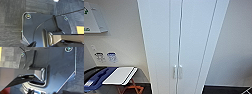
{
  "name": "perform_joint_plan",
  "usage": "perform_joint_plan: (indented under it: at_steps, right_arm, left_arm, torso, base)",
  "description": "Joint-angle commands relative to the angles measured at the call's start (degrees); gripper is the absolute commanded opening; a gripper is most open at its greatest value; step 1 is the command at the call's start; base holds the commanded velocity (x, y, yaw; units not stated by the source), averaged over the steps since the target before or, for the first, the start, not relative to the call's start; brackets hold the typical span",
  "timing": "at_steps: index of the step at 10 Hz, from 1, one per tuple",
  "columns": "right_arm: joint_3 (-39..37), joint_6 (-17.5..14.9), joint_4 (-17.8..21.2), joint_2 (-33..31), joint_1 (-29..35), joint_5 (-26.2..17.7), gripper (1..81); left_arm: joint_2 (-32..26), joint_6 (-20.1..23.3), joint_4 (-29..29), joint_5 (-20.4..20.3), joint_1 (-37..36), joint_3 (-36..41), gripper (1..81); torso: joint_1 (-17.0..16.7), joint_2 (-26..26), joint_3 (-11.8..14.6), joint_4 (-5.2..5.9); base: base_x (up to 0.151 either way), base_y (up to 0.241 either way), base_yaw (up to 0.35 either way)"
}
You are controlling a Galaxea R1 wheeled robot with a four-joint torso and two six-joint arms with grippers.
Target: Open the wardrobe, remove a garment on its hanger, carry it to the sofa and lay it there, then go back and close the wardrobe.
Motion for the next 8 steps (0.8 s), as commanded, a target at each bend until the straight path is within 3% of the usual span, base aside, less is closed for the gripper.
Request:
perform_joint_plan:
  at_steps: [1, 8]
  right_arm:
    - [0.3, -0.3, -0.7, 0.1, 1.8, -3.4, 81.1]
    - [0.3, -0.3, -1.4, 0.4, 2.1, -4.1, 81.1]
  left_arm:
    - [-1.1, 0.0, 0.8, 2.7, -1.8, 0.6, 81.1]
    - [-1.1, 0.0, 0.8, 2.7, -1.8, 0.7, 81.1]
  torso:
    - [0.0, 0.0, 0.0, 0.0]
    - [0.0, 0.0, 0.0, 0.0]
  base:
    - [0.094, 0.0, 0.0]
    - [0.094, 0.0, 0.0]
